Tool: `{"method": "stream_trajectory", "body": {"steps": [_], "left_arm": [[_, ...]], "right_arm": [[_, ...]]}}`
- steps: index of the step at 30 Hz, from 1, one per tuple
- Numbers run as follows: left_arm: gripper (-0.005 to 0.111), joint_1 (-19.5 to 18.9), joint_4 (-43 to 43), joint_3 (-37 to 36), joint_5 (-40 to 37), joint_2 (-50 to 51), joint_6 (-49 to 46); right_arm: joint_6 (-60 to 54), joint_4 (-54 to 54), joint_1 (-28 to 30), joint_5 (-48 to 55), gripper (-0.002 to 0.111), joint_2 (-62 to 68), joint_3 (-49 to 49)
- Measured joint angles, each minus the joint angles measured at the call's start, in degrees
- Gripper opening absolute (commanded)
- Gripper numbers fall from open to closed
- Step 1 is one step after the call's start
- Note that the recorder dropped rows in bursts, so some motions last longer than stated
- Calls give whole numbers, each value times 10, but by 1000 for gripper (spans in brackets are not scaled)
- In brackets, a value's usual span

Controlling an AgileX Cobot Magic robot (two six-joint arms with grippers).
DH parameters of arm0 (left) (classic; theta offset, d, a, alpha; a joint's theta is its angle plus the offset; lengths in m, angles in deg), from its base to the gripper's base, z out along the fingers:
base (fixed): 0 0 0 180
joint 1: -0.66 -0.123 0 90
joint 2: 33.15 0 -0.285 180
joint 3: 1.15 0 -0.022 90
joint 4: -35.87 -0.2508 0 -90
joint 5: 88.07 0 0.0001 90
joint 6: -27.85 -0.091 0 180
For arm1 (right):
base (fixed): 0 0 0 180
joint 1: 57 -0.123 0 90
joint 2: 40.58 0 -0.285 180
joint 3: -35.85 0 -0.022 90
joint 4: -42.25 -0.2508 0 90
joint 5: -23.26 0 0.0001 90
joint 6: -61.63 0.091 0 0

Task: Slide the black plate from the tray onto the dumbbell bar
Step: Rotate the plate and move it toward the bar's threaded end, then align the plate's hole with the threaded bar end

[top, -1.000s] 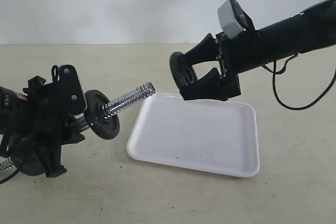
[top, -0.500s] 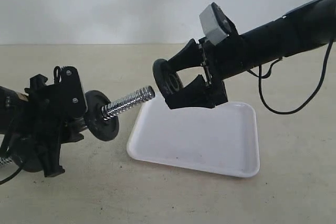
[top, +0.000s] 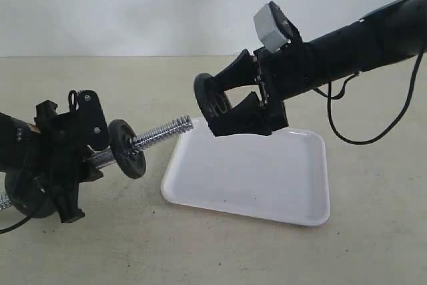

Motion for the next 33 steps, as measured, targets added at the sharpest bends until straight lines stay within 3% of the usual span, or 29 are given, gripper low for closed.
{"method": "stream_trajectory", "body": {"steps": [33], "left_arm": [[4,0,2,0,-18,-23,15]], "right_arm": [[-17,-26,-30,-1,0,0,1]]}}
